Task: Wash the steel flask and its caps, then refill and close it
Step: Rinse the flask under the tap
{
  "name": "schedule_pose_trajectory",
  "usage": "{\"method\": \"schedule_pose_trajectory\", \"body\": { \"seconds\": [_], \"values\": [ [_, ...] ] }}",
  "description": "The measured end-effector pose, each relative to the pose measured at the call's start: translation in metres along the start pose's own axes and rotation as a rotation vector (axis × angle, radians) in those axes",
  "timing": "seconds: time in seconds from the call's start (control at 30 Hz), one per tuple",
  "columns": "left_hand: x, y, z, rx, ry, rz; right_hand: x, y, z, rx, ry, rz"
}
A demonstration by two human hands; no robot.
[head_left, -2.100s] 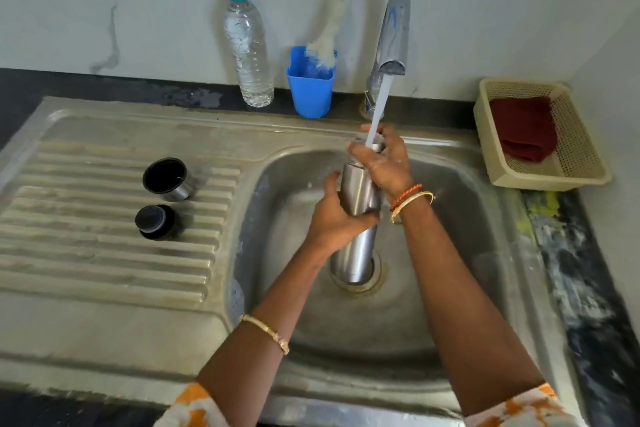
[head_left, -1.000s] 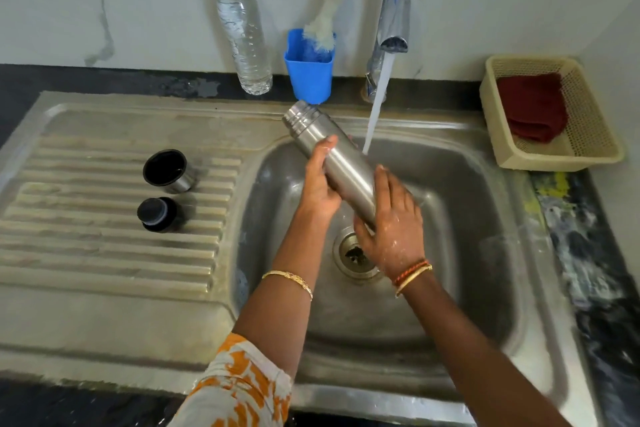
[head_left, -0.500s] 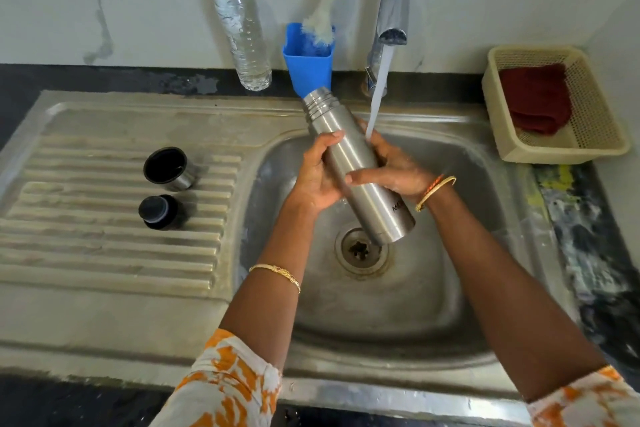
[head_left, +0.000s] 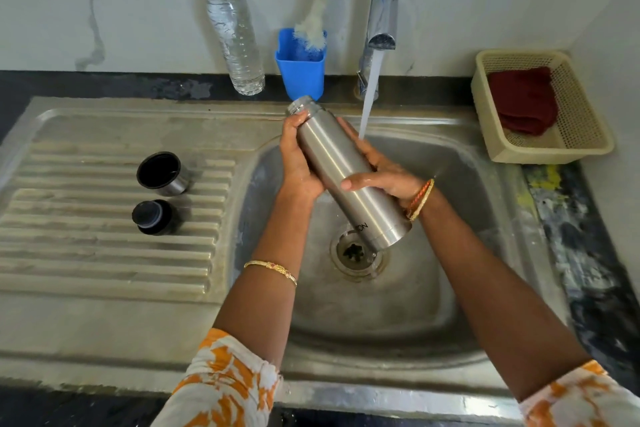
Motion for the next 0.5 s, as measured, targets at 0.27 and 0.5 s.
{"method": "schedule_pose_trajectory", "body": {
  "seconds": [0.27,0.5],
  "values": [
    [-0.022,0.002,0.0,0.213,0.191,-0.255,-0.015,0.005,0.001,-0.031,-0.893,-0.362],
    [-0.019,0.005,-0.006,0.075,0.044,-0.033,0.022,-0.001,0.001,-0.073,-0.092,-0.056]
  ]
}}
Point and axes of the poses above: each hand's wrist, its own y-axis towards the middle knuckle, its own x-axis out of the back of the hand, z = x × y, the point moved 1 cm from there along y, towards the middle knuckle, and after that the axes turned 8 degrees about z, right-handed, at the moved point
